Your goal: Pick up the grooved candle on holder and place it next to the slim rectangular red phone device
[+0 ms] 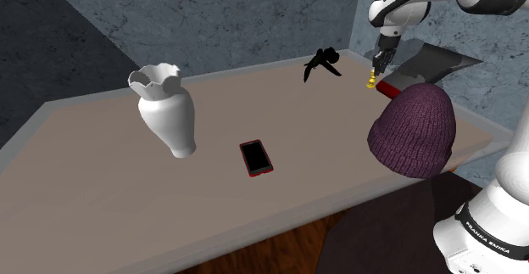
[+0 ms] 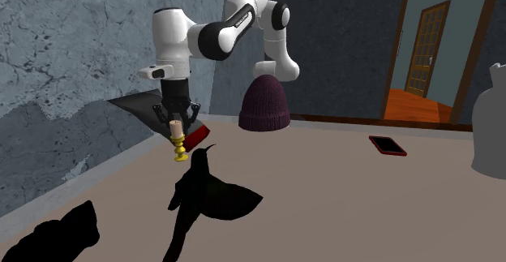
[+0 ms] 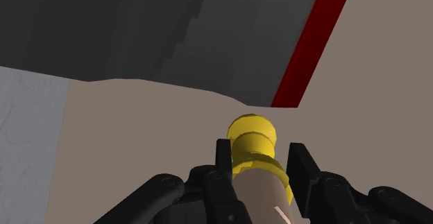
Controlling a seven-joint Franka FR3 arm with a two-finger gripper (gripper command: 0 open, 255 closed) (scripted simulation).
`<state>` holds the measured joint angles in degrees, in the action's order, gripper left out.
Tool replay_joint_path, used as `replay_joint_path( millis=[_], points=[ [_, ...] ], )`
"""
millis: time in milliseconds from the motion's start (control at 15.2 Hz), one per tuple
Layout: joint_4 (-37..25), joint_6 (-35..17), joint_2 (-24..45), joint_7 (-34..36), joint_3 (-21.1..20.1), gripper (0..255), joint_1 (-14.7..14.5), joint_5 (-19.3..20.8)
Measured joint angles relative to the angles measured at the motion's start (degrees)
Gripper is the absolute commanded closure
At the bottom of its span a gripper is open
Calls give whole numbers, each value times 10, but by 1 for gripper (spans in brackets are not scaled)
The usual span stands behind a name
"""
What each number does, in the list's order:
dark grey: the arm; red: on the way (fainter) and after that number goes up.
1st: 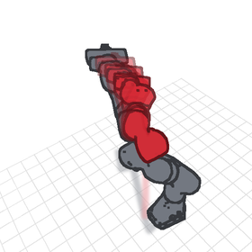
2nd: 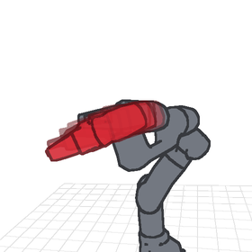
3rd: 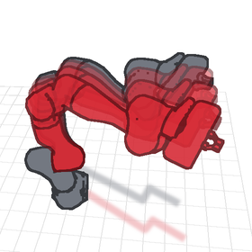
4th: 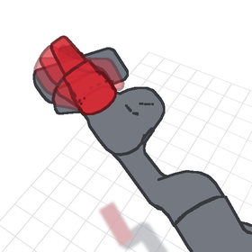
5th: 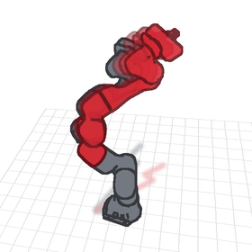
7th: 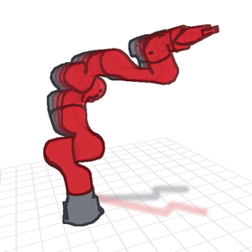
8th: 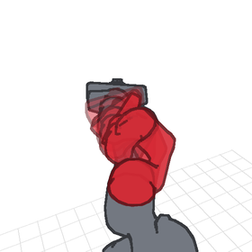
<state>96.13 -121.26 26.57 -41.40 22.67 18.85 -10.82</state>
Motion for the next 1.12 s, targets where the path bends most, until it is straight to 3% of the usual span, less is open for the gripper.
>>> replay_joint_path(
  millis=[462,1122],
  points=[
    [-2,3,-1,0,1,255,0,1],
    [-37,63,-28,9,7,255,-3,14]
  ],
)
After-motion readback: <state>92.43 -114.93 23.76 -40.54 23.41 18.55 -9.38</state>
